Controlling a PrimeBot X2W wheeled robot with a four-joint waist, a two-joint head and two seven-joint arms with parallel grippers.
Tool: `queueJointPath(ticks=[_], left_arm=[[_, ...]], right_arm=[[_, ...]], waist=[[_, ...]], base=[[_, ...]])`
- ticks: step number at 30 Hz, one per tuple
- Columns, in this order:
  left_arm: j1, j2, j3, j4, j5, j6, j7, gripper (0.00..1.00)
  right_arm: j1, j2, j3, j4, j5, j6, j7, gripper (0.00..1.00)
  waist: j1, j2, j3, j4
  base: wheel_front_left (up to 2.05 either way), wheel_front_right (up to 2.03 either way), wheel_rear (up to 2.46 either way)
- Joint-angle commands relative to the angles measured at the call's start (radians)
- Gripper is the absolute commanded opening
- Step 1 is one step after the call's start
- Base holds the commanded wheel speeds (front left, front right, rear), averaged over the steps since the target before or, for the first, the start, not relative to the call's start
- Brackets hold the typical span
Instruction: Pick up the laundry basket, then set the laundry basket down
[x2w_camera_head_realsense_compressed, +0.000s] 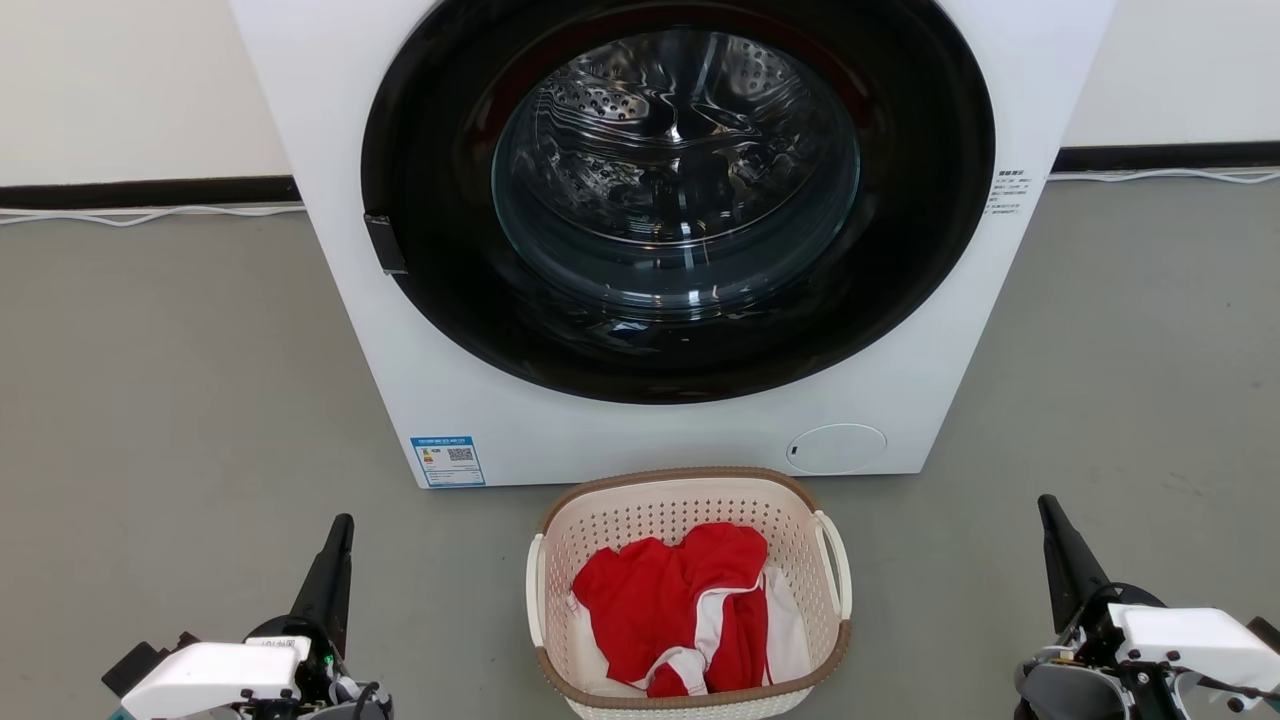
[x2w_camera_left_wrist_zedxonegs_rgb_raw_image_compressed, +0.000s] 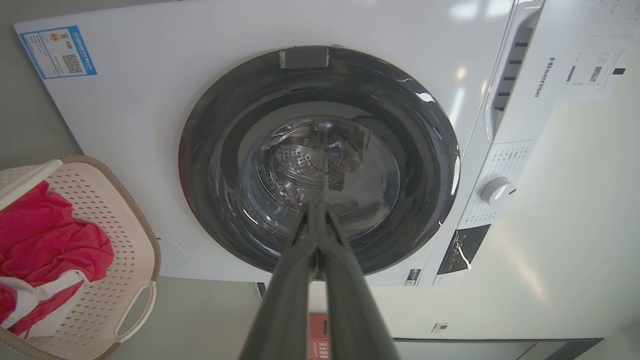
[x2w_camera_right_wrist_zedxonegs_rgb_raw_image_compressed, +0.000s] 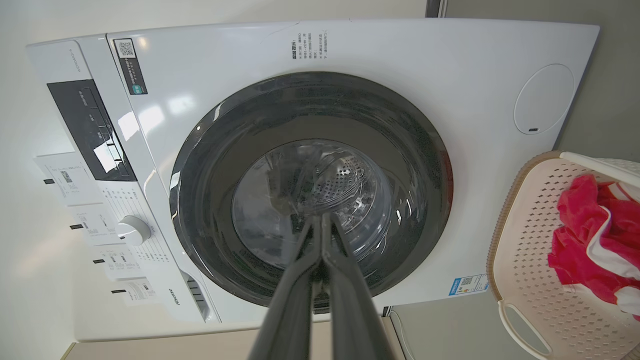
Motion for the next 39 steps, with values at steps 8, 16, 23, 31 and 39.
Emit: queueJointPath(ticks=[8,16,23,31,39], left_arm=[[-0.056,0.010,0.030,-0.029,-0.003,-0.007,0.006,0.00],[-0.056,0.010,0.030,-0.029,-0.003,-0.007,0.006,0.00],[0.019,-0.006,-0.009,0.029,0.005,0.000,-0.013,1.00],[0.023,-0.005,-0.024,0.030,0.026,0.003,-0.036,1.00],[0.024,-0.004,-0.037,0.027,0.076,0.012,-0.060,1.00]], right_arm=[[-0.041,-0.004,0.019,-0.029,0.007,0.007,0.008,0.00],[-0.041,-0.004,0.019,-0.029,0.007,0.007,0.008,0.00],[0.022,0.003,0.009,0.021,-0.004,0.000,-0.011,1.00],[0.030,0.003,0.018,0.010,-0.037,0.000,-0.035,1.00],[0.031,0.002,0.018,0.005,-0.132,0.001,-0.058,1.00]], waist=[[0.0000,0.0000,0.000,0.000],[0.0000,0.0000,0.000,0.000],[0.0006,0.0000,0.000,0.000],[0.0001,0.0000,0.000,0.000],[0.0000,0.0000,0.000,-0.001]], base=[[0.00,0.00,0.00],[0.00,0.00,0.00],[0.00,0.00,0.00],[0.00,0.00,0.00],[0.00,0.00,0.00]])
